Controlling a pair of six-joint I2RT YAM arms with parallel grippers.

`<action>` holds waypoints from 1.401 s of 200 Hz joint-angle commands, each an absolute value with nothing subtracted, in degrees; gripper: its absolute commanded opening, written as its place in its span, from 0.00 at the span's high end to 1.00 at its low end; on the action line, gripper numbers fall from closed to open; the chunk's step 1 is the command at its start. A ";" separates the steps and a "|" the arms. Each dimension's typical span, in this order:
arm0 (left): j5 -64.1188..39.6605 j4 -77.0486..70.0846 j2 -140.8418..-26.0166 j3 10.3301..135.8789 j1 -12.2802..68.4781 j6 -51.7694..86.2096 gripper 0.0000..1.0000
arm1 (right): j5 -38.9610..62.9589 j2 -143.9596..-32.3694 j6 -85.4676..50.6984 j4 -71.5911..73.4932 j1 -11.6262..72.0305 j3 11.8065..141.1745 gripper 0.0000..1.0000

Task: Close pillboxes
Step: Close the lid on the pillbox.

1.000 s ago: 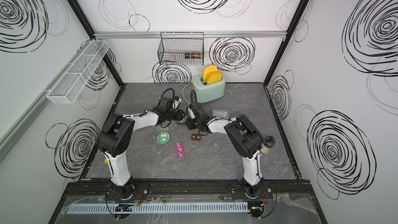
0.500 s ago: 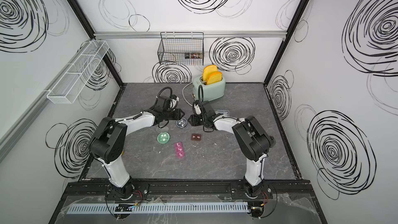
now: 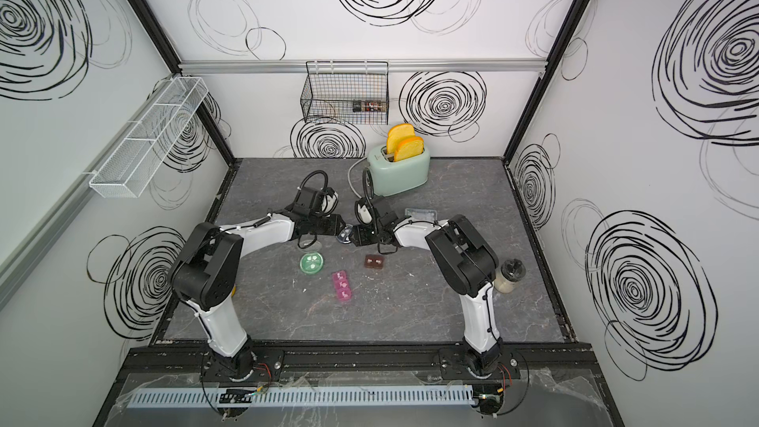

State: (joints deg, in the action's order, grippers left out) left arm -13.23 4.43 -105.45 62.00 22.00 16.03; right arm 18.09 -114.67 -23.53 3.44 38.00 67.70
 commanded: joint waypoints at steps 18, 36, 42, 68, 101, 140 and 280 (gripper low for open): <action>-11.78 5.44 -107.99 62.75 22.60 13.89 0.58 | 18.67 -116.19 -23.38 2.16 38.14 69.76 0.47; -12.04 5.47 -108.63 62.88 22.90 13.79 0.59 | 19.07 -116.59 -23.46 2.18 38.13 69.95 0.47; -12.04 5.49 -108.79 62.84 22.98 13.69 0.59 | 19.16 -116.78 -23.47 2.28 38.14 70.04 0.47; -11.87 5.55 -109.36 63.19 23.20 13.60 0.59 | 19.64 -117.30 -23.63 2.46 38.06 70.31 0.47; -11.39 5.92 -109.42 63.70 23.54 13.55 0.59 | 20.39 -117.71 -24.77 3.87 37.71 70.05 0.49; -10.25 6.76 -110.45 64.60 24.18 13.06 0.59 | 20.30 -118.32 -24.67 3.61 37.71 70.14 0.51; -11.83 6.40 -107.69 66.81 24.79 15.05 0.56 | 22.07 -114.22 -24.17 2.70 35.07 69.56 0.51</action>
